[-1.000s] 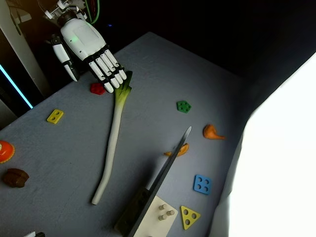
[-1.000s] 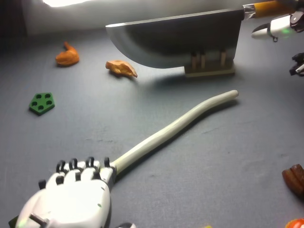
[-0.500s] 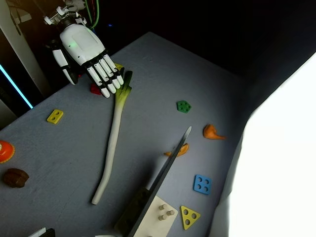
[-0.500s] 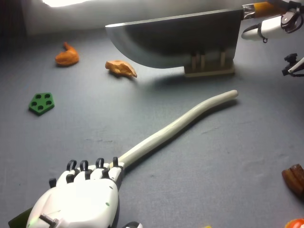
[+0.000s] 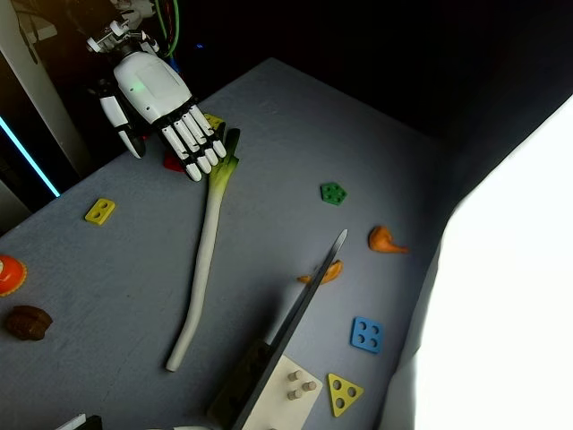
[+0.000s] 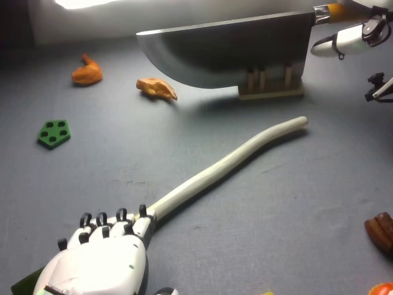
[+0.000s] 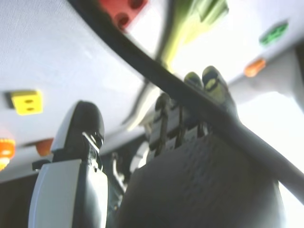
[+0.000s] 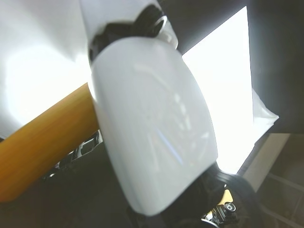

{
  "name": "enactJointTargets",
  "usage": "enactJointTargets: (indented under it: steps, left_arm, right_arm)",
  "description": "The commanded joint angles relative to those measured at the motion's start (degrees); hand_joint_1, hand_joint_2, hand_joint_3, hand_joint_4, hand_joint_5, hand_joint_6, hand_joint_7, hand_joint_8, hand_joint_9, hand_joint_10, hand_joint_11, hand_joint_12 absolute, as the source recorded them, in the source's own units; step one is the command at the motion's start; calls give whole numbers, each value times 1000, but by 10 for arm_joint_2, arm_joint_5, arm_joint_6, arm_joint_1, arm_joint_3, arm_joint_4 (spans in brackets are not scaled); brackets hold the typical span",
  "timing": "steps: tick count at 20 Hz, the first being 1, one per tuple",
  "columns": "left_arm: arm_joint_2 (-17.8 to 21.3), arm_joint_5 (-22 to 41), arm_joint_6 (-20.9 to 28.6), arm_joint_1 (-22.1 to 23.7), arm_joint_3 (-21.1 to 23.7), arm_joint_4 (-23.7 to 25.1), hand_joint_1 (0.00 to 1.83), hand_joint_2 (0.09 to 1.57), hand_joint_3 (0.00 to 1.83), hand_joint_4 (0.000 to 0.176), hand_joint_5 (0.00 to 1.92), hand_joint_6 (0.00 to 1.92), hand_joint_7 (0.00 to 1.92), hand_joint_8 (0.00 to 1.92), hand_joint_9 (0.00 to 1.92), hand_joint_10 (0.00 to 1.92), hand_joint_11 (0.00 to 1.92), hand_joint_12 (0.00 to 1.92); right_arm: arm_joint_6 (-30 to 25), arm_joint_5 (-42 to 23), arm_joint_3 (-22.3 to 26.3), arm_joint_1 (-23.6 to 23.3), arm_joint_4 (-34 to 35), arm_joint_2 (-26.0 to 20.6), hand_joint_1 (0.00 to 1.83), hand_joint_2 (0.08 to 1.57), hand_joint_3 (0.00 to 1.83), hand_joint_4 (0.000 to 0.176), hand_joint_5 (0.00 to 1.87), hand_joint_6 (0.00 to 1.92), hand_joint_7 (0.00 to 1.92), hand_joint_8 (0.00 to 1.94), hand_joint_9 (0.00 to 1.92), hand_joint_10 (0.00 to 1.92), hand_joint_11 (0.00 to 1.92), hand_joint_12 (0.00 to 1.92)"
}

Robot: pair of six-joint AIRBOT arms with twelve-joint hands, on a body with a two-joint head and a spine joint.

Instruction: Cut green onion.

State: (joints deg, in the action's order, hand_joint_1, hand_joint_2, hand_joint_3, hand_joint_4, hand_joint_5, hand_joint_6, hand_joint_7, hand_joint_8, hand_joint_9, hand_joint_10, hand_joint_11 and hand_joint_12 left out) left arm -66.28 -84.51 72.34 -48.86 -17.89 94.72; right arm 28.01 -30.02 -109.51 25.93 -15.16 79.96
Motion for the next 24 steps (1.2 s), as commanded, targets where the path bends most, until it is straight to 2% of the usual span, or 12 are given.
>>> enactJointTargets:
  steps: [1,4,6,8,11,12,14,15,16,17,19,24]
  left_arm:
    - [-5,-35,7,-2,-4,54,672,1321,6,55,82,2,133,3,123,5,0,143]
    - [-14,-35,26,-8,-14,66,684,1320,5,56,76,1,95,0,100,1,0,126]
    - [-14,-35,26,-9,-16,70,680,1322,6,55,71,0,69,1,82,0,0,101]
    - [-14,-35,26,-10,-17,71,687,1318,4,52,82,4,91,7,97,6,0,112]
    - [-14,-35,26,-12,-20,72,680,1317,3,50,89,4,96,4,98,4,0,87]
    - [-14,-35,27,-13,-21,72,683,1316,2,51,88,3,87,0,90,0,0,88]
    - [-14,-35,33,-18,-22,74,682,1314,1,54,96,2,86,1,86,1,0,106]
    - [-14,-35,36,-21,-23,75,663,1324,5,50,96,1,80,0,71,2,0,62]
    - [-14,-36,37,-22,-24,75,656,1323,5,52,93,0,82,2,72,4,0,55]
    - [-13,-36,37,-23,-24,76,667,1318,2,53,96,1,89,3,75,5,0,60]
    - [-13,-37,37,-24,-25,80,672,1317,1,55,100,1,95,1,83,3,0,73]
    - [-13,-37,37,-26,-25,88,636,1334,6,57,87,4,91,4,76,4,0,53]
  right_arm:
    - [-3,-56,-4,-2,19,-3,806,927,1,0,214,10,316,3,189,21,4,359]
    - [-3,-51,-5,-2,20,-2,872,922,0,0,404,69,515,45,389,91,0,934]
    - [-5,-45,-4,-2,21,-1,864,933,0,0,345,681,611,224,424,554,0,1285]
    - [-6,-44,-4,-2,21,-1,851,973,7,0,380,1142,515,976,375,1254,108,1659]
    - [-13,-45,-4,-2,21,-1,1015,1015,7,0,419,1606,497,1689,397,1865,342,1916]
    - [-14,-45,-4,-2,21,-1,1054,1027,9,0,377,1721,470,1819,416,1910,368,1920]
    - [-14,-44,-3,-1,21,-1,1095,1172,20,0,800,1294,639,1875,657,1921,553,1921]
    - [-14,-44,-2,0,21,-1,1130,1115,0,0,788,1751,847,1928,893,1921,856,1921]
    - [-14,-44,-2,0,21,-1,1156,1111,0,0,831,1847,978,1938,1035,1921,1043,1921]
    - [-14,-44,-2,0,21,-1,1130,1137,68,0,838,1409,1073,1940,1125,1921,1163,1921]
    - [-14,-44,-2,0,21,-1,1538,1134,64,0,1265,1893,1390,1941,1446,1921,1502,1921]
    - [-14,-44,-3,-1,21,-1,1585,1114,74,0,1370,1921,1474,1941,1514,1921,1594,1921]
